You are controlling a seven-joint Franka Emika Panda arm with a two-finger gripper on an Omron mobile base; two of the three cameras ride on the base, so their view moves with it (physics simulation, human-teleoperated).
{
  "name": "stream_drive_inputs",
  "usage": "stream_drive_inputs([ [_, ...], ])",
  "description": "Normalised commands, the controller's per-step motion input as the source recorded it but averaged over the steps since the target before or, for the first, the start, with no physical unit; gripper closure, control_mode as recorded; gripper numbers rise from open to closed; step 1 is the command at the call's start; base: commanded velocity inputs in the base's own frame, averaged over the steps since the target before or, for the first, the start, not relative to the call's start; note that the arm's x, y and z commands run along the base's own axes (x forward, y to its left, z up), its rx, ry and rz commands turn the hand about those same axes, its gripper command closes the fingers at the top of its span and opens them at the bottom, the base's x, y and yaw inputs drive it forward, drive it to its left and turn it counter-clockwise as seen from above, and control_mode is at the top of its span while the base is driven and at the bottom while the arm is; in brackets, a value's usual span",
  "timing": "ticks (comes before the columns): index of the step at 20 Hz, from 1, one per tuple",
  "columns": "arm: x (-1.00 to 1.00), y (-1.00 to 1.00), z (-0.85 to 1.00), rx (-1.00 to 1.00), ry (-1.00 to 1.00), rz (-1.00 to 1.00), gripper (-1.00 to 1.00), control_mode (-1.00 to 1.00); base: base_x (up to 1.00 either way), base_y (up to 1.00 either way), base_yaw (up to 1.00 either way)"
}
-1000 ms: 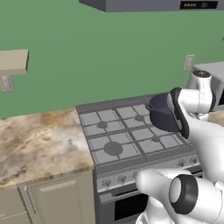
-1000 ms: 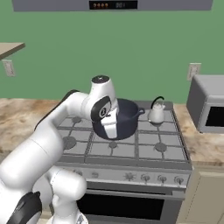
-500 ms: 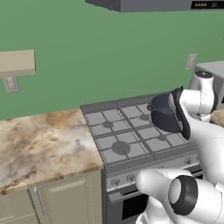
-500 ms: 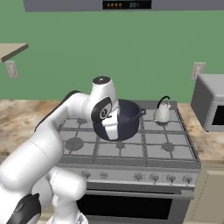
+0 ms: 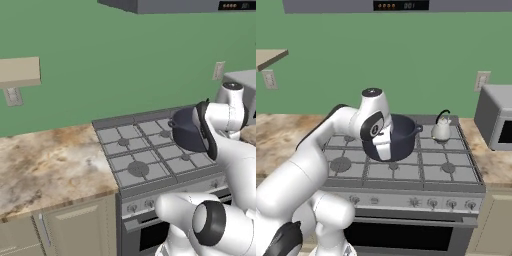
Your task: Pick the kettle from the cabinet and place it on a stove burner. Then pick the pot from the counter and place it on another stove burner. Finally, turn both burners on.
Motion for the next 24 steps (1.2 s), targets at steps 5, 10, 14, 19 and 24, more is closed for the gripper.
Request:
stream_drive_inputs([
  [5,0.34,0.00,0.00,0.00,0.03,0.00,1.00,-1.00,0.00,0.00,0.00],
  [10,0.36,-0.01,0.00,0.00,0.06,0.00,1.00,-1.00,0.00,0.00,0.00],
  [14,0.27,-0.12,-0.03,0.02,0.03,0.00,1.00,-1.00,0.00,0.00,0.00],
  [19,0.19,-0.16,-0.13,0.02,0.01,0.00,1.00,-1.00,0.00,0.00,0.00],
  [24,0.10,-0.15,-0.18,0.02,0.00,0.00,1.00,-1.00,0.00,0.00,0.00],
])
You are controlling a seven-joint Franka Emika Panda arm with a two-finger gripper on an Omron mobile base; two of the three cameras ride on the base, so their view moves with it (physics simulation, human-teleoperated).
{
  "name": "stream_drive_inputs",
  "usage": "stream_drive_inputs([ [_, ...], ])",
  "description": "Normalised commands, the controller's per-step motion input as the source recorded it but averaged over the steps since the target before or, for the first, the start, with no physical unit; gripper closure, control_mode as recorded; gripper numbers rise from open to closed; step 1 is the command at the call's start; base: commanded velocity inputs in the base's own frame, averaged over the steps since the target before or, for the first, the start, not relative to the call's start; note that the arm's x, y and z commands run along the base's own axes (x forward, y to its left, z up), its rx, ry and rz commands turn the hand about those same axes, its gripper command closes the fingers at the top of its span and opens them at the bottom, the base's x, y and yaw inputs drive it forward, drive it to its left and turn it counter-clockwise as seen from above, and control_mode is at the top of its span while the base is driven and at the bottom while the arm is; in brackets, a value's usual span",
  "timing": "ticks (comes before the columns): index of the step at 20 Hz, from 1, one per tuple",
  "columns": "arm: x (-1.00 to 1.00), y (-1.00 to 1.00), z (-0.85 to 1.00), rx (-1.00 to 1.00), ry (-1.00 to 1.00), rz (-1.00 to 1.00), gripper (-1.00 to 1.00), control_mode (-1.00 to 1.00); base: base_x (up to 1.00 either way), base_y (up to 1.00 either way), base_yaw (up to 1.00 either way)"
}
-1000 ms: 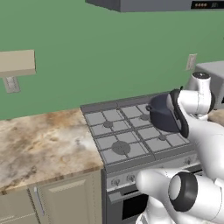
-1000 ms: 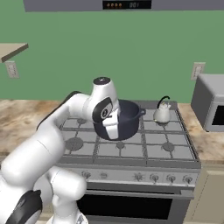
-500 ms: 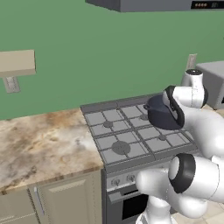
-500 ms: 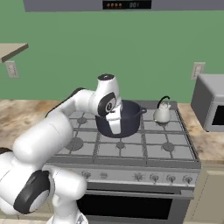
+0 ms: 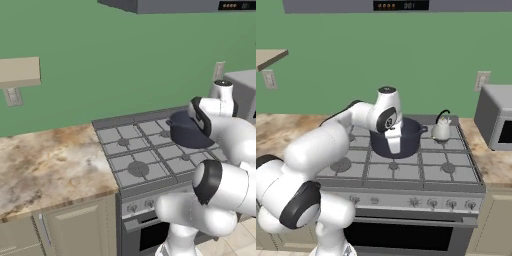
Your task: Pick the kettle from the cabinet and place it on a stove burner. Then pick the pot from the counter and place it on another stove burner. Finally, turn both burners on.
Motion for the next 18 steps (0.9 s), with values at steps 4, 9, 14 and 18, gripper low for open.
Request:
stream_drive_inputs([
  [4,0.02,-0.05,-0.20,0.02,-0.01,0.00,1.00,-1.00,0.00,0.00,0.00],
  [9,0.00,-0.02,-0.22,0.01,-0.05,0.00,1.00,-1.00,0.00,0.00,0.00],
  [14,0.08,0.00,-0.05,0.02,-0.02,0.00,1.00,-1.00,0.00,0.00,0.00],
  [18,0.21,-0.01,0.00,0.01,0.00,0.00,1.00,-1.00,0.00,0.00,0.00],
])
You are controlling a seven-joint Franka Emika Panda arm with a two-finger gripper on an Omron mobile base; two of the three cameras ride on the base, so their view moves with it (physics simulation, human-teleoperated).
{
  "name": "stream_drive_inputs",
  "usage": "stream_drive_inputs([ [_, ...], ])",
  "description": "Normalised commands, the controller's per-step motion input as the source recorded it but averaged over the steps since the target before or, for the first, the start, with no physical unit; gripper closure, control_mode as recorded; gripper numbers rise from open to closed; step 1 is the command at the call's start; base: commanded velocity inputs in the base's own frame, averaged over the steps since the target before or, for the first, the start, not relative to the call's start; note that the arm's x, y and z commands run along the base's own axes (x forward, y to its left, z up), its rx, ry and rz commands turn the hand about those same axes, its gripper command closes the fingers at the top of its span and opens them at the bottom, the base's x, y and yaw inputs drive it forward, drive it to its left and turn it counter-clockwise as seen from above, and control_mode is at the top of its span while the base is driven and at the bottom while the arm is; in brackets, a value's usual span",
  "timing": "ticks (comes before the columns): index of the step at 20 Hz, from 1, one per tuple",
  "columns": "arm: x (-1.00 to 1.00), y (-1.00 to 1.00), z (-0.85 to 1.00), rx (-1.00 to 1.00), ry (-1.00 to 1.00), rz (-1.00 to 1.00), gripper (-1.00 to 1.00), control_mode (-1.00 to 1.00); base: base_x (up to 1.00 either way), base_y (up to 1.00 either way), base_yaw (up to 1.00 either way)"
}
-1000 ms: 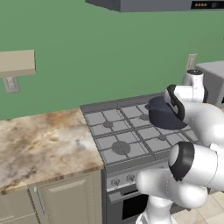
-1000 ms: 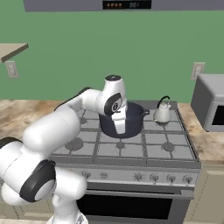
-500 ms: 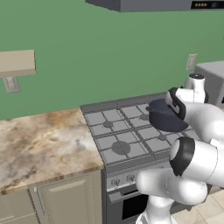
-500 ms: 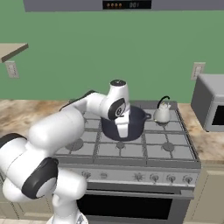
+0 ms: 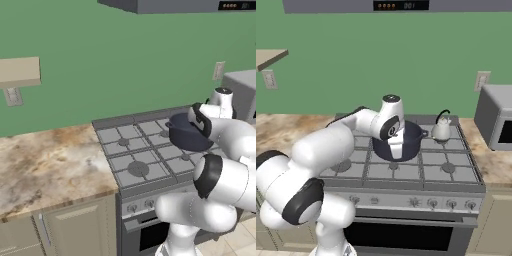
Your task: Pick the kettle from the cabinet and place it on a stove burner. Then pick the pot from the counter and place it on another stove burner. Finally, turn both burners on.
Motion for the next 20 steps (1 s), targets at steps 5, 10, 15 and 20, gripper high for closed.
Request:
stream_drive_inputs([
  [5,0.08,-0.20,0.06,0.00,0.00,-0.04,1.00,-1.00,0.00,0.00,0.00],
  [10,0.14,-0.21,0.17,0.00,0.01,-0.06,1.00,-1.00,0.00,0.00,0.00],
  [15,0.06,-0.32,0.07,0.00,0.00,-0.06,1.00,-1.00,0.00,0.00,0.00],
  [20,0.00,-0.42,0.00,0.00,0.00,-0.07,1.00,-1.00,0.00,0.00,0.00],
])
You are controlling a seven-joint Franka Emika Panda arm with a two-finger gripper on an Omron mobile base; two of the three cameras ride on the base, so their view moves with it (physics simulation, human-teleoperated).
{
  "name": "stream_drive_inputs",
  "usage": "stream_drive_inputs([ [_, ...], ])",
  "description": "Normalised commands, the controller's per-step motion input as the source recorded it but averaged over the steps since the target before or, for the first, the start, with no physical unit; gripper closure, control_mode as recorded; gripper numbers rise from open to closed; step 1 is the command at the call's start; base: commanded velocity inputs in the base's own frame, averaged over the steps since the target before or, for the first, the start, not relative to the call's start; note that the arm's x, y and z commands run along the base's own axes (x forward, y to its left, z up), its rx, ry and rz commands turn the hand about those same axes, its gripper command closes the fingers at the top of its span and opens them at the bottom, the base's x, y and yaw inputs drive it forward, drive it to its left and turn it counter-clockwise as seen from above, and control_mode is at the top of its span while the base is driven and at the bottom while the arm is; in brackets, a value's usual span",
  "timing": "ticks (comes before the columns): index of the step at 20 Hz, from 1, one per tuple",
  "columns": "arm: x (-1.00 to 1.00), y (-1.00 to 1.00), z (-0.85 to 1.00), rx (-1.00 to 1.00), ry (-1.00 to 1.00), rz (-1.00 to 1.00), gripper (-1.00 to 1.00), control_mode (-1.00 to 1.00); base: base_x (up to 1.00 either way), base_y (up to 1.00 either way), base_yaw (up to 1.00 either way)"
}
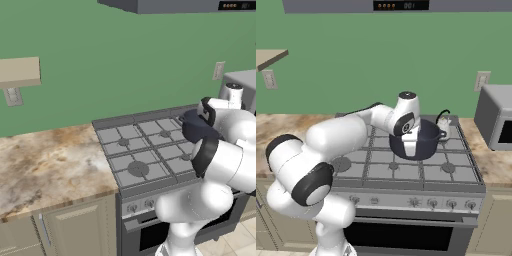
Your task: Pick the kettle from the cabinet and place it on a stove burner. Then pick the pot from the counter and place it on another stove burner. Finally, turn both burners on.
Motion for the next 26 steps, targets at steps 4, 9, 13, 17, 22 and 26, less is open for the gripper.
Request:
stream_drive_inputs([
  [4,0.00,-0.47,0.00,0.00,0.00,-0.06,1.00,-1.00,0.00,0.00,0.00],
  [9,0.00,-0.42,0.00,0.00,0.00,-0.06,1.00,-1.00,0.00,0.00,0.00],
  [13,0.00,-0.35,0.00,0.00,-0.02,-0.06,1.00,-1.00,0.00,0.00,0.00],
  [17,0.01,-0.32,0.00,0.01,-0.04,-0.05,1.00,-1.00,0.00,0.00,0.00],
  [22,0.07,-0.21,0.00,0.02,-0.04,-0.02,1.00,-1.00,0.00,0.00,0.00],
  [26,0.17,-0.05,0.00,0.03,-0.03,0.00,1.00,-1.00,0.00,0.00,0.00],
])
